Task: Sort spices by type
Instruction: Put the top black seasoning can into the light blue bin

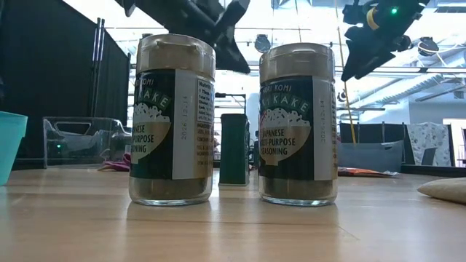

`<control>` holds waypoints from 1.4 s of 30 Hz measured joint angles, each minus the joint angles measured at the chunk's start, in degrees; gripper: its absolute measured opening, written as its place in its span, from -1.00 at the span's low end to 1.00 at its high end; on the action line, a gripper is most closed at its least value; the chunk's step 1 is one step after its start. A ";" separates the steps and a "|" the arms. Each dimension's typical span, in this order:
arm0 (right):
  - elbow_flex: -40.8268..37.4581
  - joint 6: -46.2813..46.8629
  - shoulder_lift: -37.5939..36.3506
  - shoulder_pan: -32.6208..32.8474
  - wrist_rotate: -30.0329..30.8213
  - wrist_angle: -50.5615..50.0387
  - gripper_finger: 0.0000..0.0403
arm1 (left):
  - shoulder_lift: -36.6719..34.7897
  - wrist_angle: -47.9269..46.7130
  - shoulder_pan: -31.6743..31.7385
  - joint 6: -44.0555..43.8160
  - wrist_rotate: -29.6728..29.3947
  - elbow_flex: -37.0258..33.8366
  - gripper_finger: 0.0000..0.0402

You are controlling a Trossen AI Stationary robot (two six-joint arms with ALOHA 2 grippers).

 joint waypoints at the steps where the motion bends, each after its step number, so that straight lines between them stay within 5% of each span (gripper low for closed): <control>1: 0.00 0.03 0.00 0.00 0.01 0.05 0.58 | 0.52 -0.22 0.17 -3.63 0.02 0.00 -0.95; 9: 0.00 -0.54 0.00 0.00 0.39 0.19 0.58 | 4.01 -0.19 2.33 -12.83 0.90 -0.04 -0.95; 31: 0.00 0.48 -0.63 0.00 1.64 -4.56 0.58 | 4.01 -3.49 4.44 -7.86 6.05 -0.04 -0.93; 42: 0.00 4.58 -6.01 0.00 2.08 -7.88 0.58 | 4.01 -6.61 4.36 -8.35 7.39 -0.04 -0.38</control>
